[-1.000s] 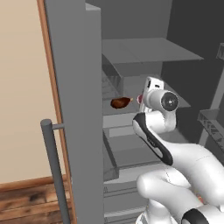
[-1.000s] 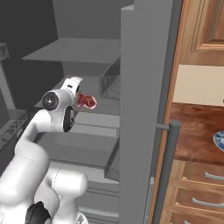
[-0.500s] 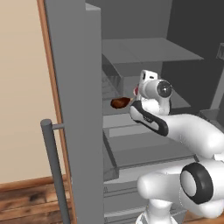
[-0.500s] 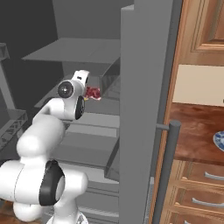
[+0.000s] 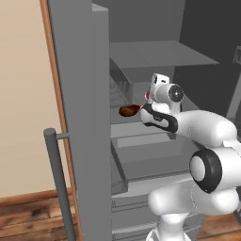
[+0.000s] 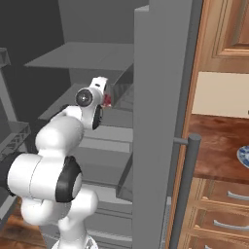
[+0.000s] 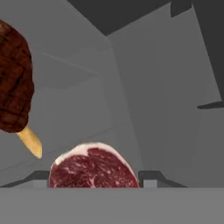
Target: Place the steak on the counter behind the older steak on the same shelf of the fridge to maintain FIFO order. Close the fridge door when finished.
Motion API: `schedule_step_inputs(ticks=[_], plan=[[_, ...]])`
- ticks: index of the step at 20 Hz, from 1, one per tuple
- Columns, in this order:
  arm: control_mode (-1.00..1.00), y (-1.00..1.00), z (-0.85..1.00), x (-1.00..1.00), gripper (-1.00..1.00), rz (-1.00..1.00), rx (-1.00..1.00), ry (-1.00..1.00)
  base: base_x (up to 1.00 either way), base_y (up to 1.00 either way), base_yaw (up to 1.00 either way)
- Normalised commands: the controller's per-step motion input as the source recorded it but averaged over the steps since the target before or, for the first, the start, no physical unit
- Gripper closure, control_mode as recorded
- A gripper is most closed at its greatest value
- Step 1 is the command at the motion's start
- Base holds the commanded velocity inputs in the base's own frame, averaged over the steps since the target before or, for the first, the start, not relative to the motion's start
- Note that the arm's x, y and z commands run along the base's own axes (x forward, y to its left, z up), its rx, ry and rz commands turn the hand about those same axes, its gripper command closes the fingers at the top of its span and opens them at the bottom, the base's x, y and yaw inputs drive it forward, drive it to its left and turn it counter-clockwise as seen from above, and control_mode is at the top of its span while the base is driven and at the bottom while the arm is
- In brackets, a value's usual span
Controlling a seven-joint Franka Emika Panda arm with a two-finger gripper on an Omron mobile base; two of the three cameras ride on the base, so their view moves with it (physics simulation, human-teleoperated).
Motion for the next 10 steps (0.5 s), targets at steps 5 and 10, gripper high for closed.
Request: schedule_step_inputs(ticks=[5, 10], plan=[[-1.0, -0.03, -0.04, 0.74, 1.0, 0.02, 0.0, 0.05, 0.0, 0.0, 0.0], [-1.0, 0.0, -0.15, 0.58, 1.0, 0.08, 0.0, 0.0, 0.0, 0.0, 0.0]])
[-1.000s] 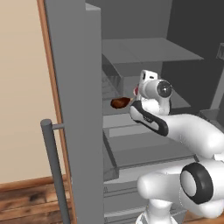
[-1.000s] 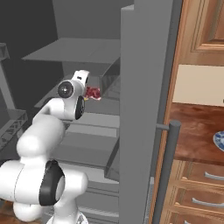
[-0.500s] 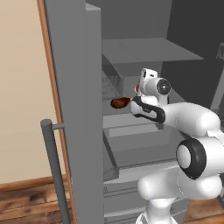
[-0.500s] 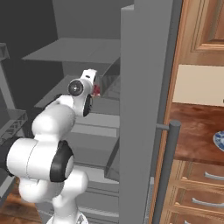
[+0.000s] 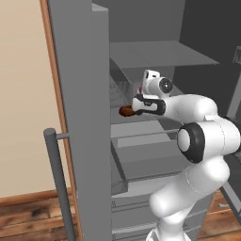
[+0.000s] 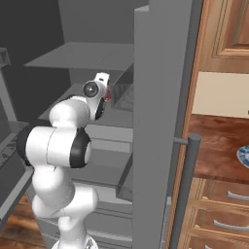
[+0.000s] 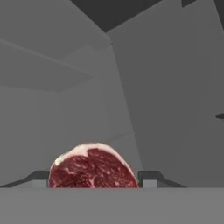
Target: Place the steak on the counter behind the older steak on the same shelf of the fridge to maintain FIFO order. Close the fridge door when finished.
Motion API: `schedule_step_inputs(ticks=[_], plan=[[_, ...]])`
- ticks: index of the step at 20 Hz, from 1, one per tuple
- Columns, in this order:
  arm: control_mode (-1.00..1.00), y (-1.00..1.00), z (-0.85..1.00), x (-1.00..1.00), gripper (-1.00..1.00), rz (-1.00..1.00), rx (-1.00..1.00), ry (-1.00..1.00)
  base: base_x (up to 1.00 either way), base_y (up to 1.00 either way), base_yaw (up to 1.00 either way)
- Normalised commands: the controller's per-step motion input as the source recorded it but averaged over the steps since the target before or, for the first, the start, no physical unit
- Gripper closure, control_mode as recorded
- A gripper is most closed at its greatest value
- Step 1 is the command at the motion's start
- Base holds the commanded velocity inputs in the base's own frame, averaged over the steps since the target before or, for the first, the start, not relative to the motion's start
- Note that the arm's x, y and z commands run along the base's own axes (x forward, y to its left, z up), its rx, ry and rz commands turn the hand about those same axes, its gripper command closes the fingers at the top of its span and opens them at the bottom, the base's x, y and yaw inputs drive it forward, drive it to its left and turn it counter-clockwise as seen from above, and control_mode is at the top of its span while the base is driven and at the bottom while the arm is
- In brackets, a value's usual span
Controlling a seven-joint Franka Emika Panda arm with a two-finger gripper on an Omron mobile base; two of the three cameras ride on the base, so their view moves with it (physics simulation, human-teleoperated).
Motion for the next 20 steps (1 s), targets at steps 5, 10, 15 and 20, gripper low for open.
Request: schedule_step_inputs(ticks=[5, 10, 15, 20], plan=[[-1.0, -0.05, -0.17, 0.4, 1.0, 0.02, 0.0, 0.0, 0.0, 0.0, 0.0], [-1.0, -0.02, -0.19, 0.54, 1.0, 0.01, 0.0, 0.0, 0.0, 0.0, 0.0], [-1.0, -0.04, -0.13, 0.47, 1.0, 0.02, 0.0, 0.0, 0.0, 0.0, 0.0], [-1.0, 0.0, -0.04, 0.53, 1.0, 0.06, 0.0, 0.0, 0.0, 0.0, 0.0]])
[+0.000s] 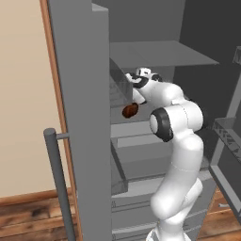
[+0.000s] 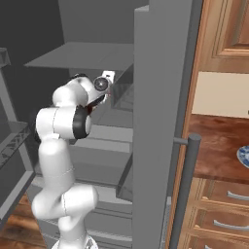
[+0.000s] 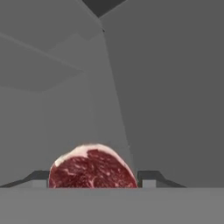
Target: Place the steak on the counter behind the older steak on the same shelf of the fridge to maintain FIFO order. Close the fridge door when finished.
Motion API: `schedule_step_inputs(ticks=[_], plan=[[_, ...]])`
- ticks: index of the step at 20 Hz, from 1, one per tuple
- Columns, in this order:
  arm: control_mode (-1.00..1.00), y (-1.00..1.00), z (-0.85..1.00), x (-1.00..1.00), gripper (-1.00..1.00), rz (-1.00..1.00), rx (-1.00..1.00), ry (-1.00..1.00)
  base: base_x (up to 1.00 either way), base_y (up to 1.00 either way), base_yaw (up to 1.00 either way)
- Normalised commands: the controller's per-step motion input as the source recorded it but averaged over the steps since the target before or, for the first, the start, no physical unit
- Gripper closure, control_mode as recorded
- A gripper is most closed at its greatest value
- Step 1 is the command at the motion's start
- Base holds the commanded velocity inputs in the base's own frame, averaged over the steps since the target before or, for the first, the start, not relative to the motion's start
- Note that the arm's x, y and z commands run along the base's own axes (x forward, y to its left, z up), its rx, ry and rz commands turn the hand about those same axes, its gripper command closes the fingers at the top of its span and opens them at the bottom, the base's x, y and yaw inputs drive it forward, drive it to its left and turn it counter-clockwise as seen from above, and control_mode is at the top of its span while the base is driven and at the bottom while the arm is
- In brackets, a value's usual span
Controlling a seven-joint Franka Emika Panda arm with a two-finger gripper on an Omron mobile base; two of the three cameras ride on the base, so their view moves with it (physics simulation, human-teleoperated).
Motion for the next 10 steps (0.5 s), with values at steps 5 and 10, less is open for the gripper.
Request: schedule_step_inputs(ticks=[5, 10], plan=[[-1.0, 0.0, -0.22, 0.39, -1.0, 0.1, 0.0, 0.0, 0.0, 0.0, 0.0], [-1.0, 0.01, -0.13, 0.04, -1.0, 0.05, 0.0, 0.0, 0.0, 0.0, 0.0]])
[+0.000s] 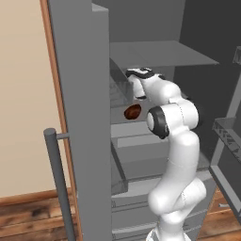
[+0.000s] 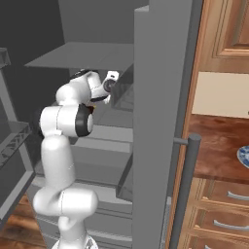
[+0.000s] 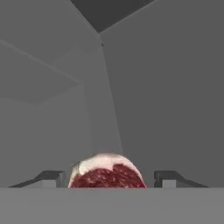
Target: Place the steak on the counter behind the older steak on the same shelf of the fridge to maintain FIFO order. Close the fridge door when finished.
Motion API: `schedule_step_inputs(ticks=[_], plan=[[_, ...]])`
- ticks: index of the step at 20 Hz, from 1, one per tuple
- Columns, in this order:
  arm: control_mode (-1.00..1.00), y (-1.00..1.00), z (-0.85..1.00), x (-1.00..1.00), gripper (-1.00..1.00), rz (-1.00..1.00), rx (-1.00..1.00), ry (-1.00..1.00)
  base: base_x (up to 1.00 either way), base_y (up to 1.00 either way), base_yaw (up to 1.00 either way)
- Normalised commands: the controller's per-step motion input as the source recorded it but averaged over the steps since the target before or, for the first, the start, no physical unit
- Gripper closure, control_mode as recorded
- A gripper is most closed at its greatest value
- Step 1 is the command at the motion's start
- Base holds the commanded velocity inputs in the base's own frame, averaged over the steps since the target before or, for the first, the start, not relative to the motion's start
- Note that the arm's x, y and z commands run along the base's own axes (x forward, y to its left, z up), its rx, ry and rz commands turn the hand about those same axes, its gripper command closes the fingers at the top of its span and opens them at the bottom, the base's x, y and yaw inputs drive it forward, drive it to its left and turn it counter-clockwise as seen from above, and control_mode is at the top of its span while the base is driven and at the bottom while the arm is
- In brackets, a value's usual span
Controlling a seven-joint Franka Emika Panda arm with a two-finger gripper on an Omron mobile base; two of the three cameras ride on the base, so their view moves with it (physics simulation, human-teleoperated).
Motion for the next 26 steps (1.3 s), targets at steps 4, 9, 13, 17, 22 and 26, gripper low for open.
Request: schedule_step_inputs(ticks=[4, 9, 13, 17, 22, 26], plan=[[-1.0, 0.06, 0.0, -0.34, -1.0, 0.0, 0.0, 0.07, 0.0, 0.0, 0.0], [-1.0, -0.02, 0.18, -0.77, -1.0, 0.0, 0.0, 0.04, 0.0, 0.0, 0.0], [-1.0, -0.01, 0.61, -0.85, -1.0, -0.02, 0.0, 0.0, 0.0, 0.0, 0.0], [-1.0, 0.07, 0.62, -0.84, -1.0, -0.04, 0.0, 0.0, 0.0, 0.0, 0.0], [-1.0, 0.02, 0.76, -0.96, -1.0, -0.06, 0.0, 0.06, 0.0, 0.0, 0.0], [-1.0, 0.01, 0.56, -1.0, -1.0, -0.07, 0.0, 0.24, 0.0, 0.0, 0.0]])
